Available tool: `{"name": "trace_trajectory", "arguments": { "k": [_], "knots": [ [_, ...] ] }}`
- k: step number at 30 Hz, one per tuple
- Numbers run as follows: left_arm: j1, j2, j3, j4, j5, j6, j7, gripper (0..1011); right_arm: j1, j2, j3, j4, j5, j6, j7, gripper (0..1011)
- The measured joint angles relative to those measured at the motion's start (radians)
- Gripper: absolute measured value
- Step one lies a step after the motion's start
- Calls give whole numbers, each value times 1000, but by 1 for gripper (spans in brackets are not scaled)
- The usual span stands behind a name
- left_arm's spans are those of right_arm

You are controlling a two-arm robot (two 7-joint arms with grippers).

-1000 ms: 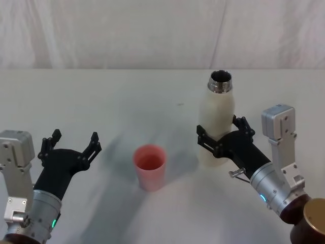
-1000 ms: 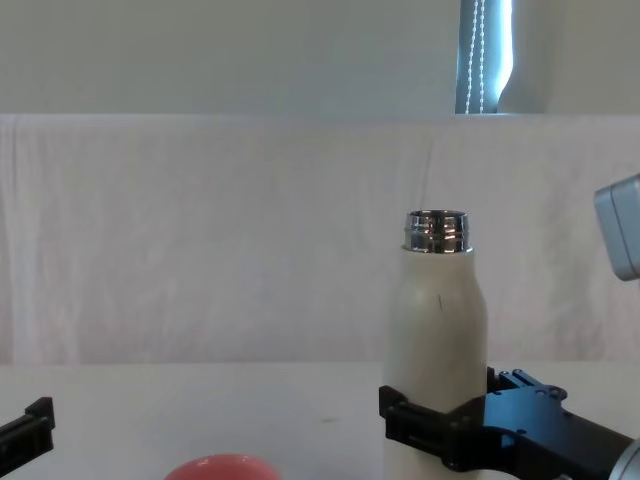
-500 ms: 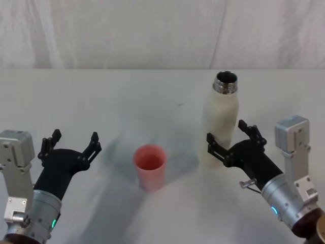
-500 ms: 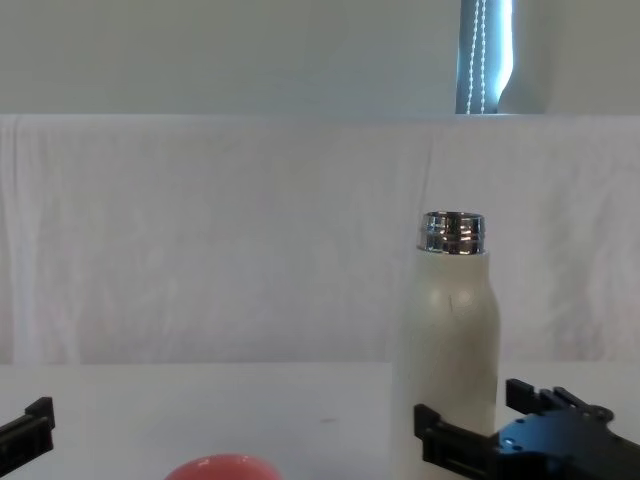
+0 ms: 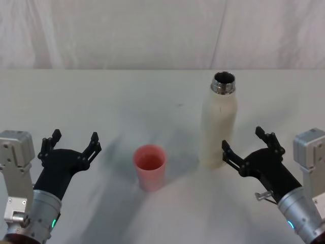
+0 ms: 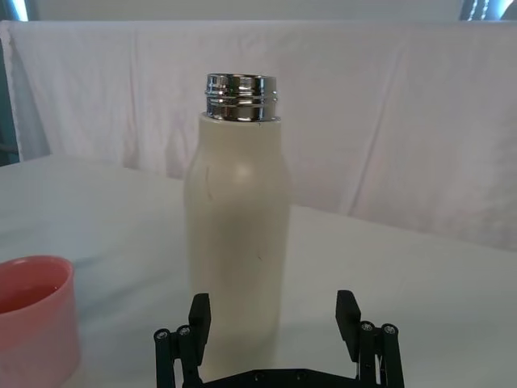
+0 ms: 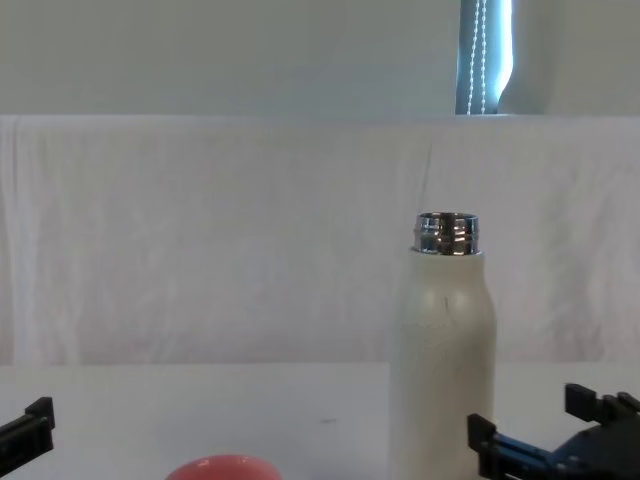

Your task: Grasp the thermos with one hand and pour water into the cup lid.

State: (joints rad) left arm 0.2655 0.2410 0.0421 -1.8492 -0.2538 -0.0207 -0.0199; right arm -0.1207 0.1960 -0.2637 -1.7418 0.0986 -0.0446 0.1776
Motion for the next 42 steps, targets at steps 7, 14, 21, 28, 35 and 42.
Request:
{"name": "trace_trajectory", "arguments": {
  "k": [7, 14, 21, 28, 35, 42],
  "knots": [
    [0, 0, 0, 0, 0, 0, 0, 1001, -50, 4, 26, -40, -22, -10, -21, 1000],
    [0, 0, 0, 0, 0, 0, 0, 1001, -89, -15, 53, -51, -48, -27, -50, 1000],
    [0, 0, 0, 0, 0, 0, 0, 1001, -95, -45, 66, -33, -72, -37, -72, 1000],
    [0, 0, 0, 0, 0, 0, 0, 1001, -89, -76, 73, -10, -90, -42, -89, 1000],
    [0, 0, 0, 0, 0, 0, 0, 1001, -72, -99, 71, 8, -120, -50, -99, 1000],
    [0, 0, 0, 0, 0, 0, 0, 1001, -44, -113, 66, 29, -142, -50, -99, 1000]
  ]
}}
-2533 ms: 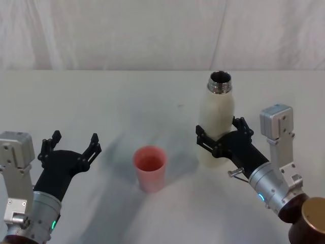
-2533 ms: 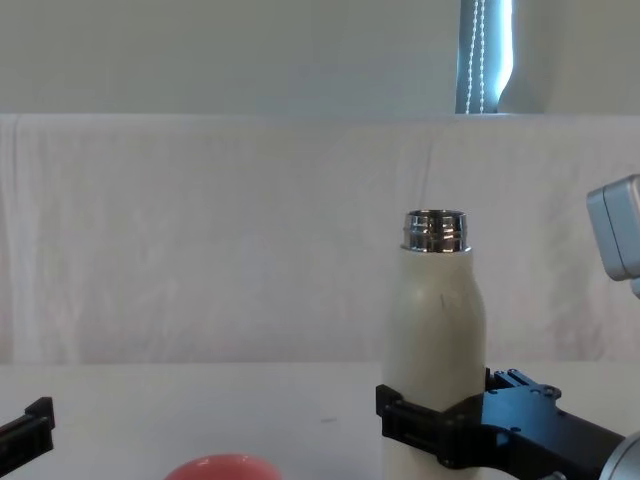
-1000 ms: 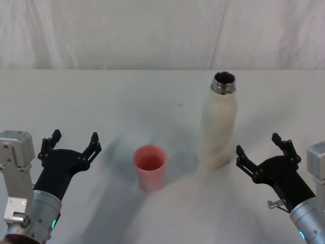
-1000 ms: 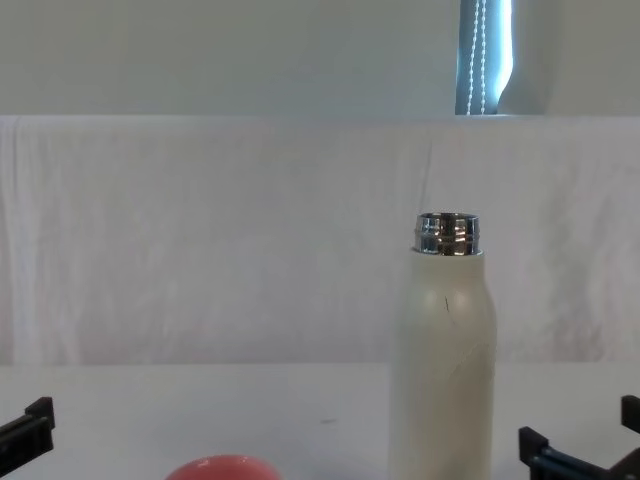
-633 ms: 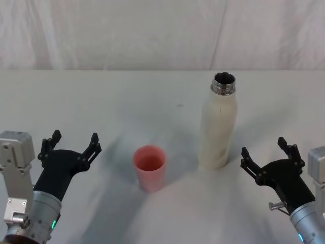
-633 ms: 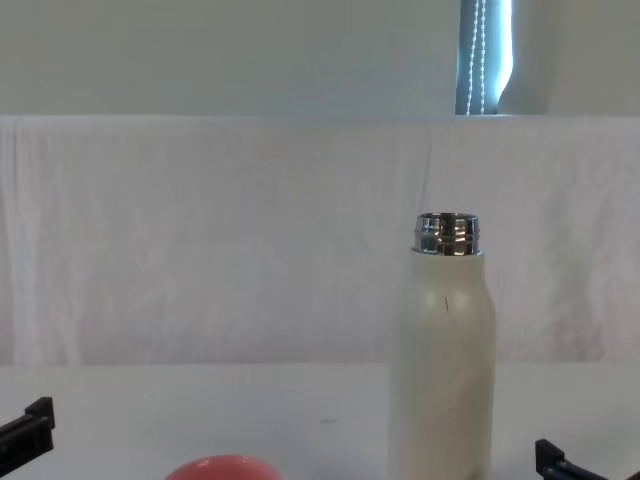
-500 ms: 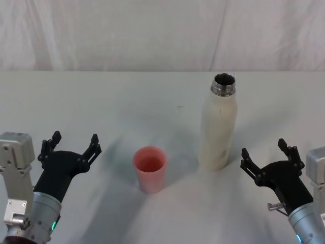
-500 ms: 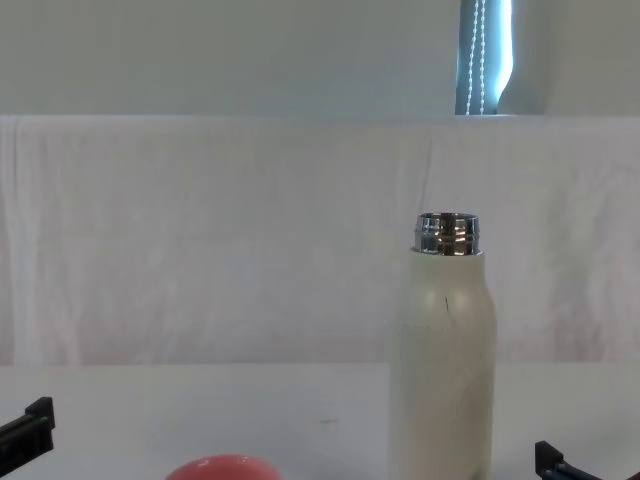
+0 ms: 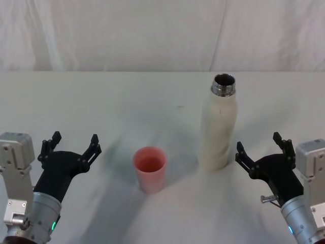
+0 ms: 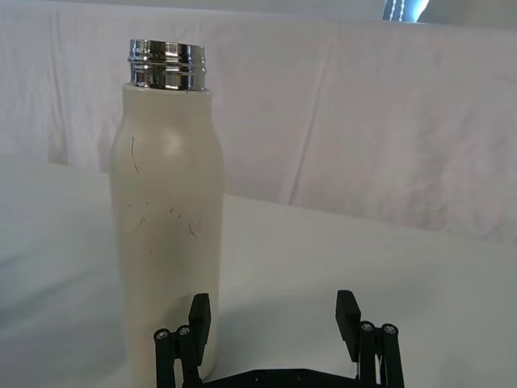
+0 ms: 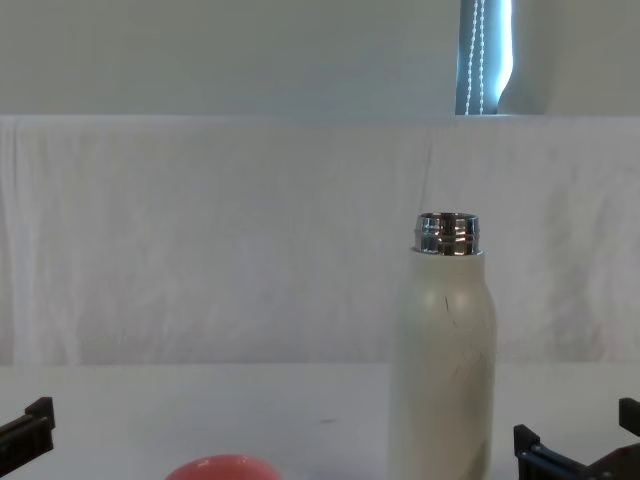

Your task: Grasp the thermos with one hand and pour water into the cup lid.

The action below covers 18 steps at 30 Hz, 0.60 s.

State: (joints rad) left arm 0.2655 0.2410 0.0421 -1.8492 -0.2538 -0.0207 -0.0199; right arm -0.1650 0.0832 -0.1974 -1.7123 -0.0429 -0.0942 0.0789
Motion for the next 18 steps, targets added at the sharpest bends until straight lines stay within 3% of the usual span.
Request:
{"name": "trace_trajectory", "arguments": {
  "k": [18],
  "knots": [
    [0, 0, 0, 0, 0, 0, 0, 1001, 17, -9, 2, 20, -15, 5, 8, 1000]
  ]
}}
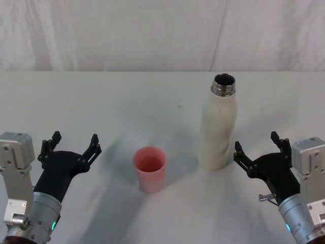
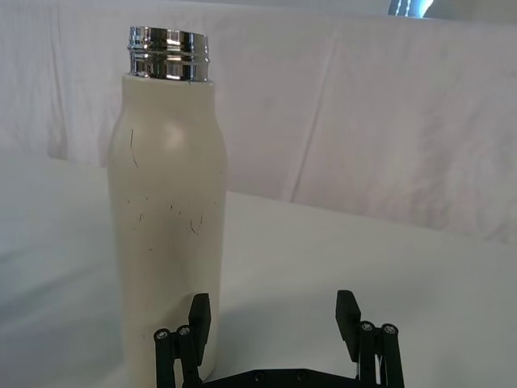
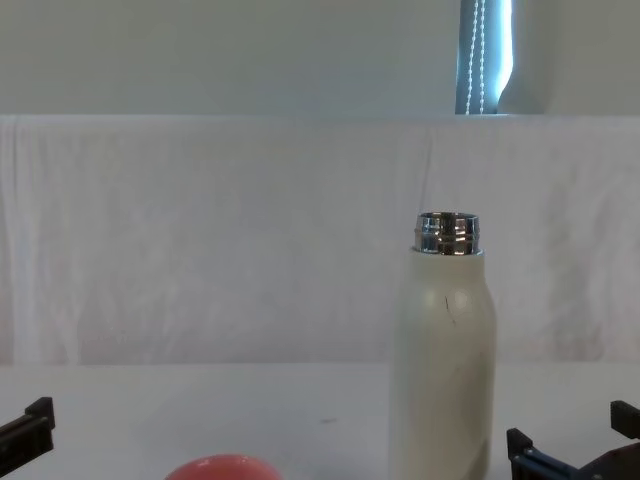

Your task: Grasp the thermos with one hand and pour water into the cup lid.

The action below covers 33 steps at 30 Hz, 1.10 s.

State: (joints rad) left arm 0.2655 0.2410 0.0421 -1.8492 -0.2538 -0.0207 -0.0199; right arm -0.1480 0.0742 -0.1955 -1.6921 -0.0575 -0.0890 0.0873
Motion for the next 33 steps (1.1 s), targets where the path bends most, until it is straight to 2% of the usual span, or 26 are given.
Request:
{"name": "trace_trajectory", "arguments": {
  "k": [33],
  "knots": [
    [0, 0, 0, 0, 0, 0, 0, 1001, 5, -6, 1, 9, -8, 1, -5, 999]
  ]
}}
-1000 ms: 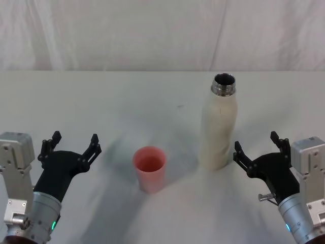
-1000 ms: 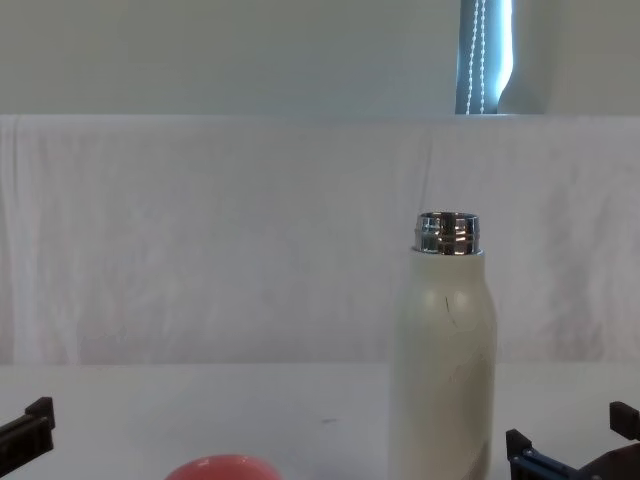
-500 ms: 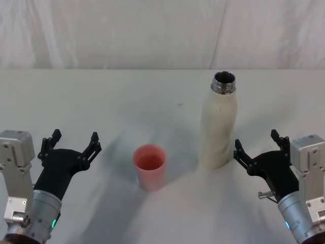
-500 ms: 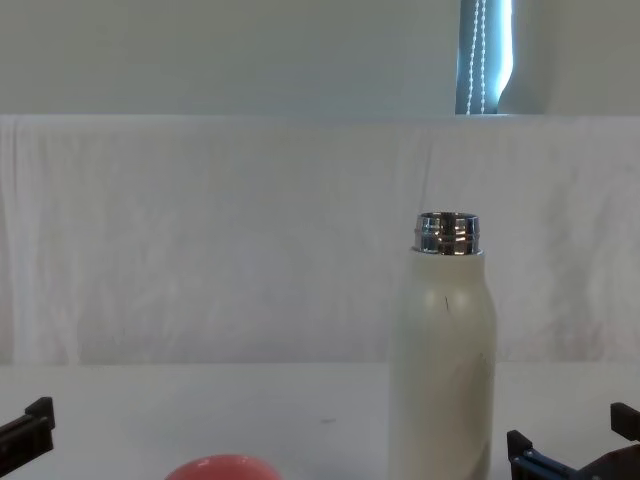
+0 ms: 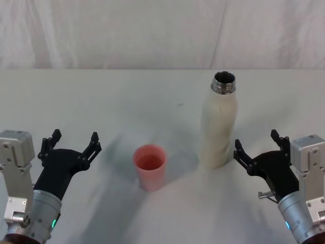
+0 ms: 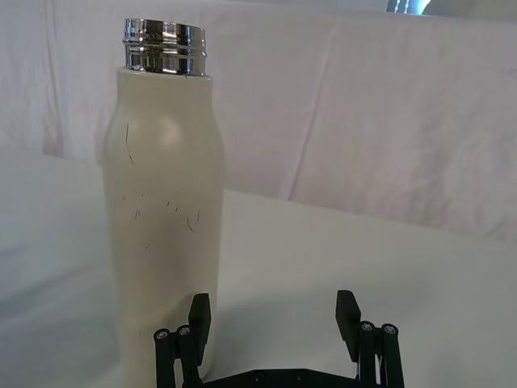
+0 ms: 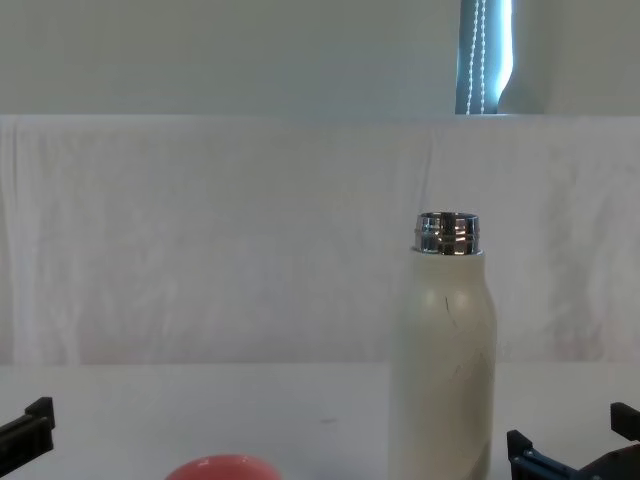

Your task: Grasp the thermos with one hand and pour water into the cup lid.

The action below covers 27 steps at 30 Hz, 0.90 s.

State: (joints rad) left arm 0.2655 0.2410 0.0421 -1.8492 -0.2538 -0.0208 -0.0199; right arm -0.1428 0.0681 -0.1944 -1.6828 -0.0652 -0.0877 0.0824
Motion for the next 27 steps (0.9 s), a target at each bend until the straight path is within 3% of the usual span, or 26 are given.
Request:
{"name": "trace_trajectory", "arguments": {
  "k": [27],
  "knots": [
    [0, 0, 0, 0, 0, 0, 0, 1001, 0, 1, 0, -1, 1, 0, 1, 1000]
  ]
}}
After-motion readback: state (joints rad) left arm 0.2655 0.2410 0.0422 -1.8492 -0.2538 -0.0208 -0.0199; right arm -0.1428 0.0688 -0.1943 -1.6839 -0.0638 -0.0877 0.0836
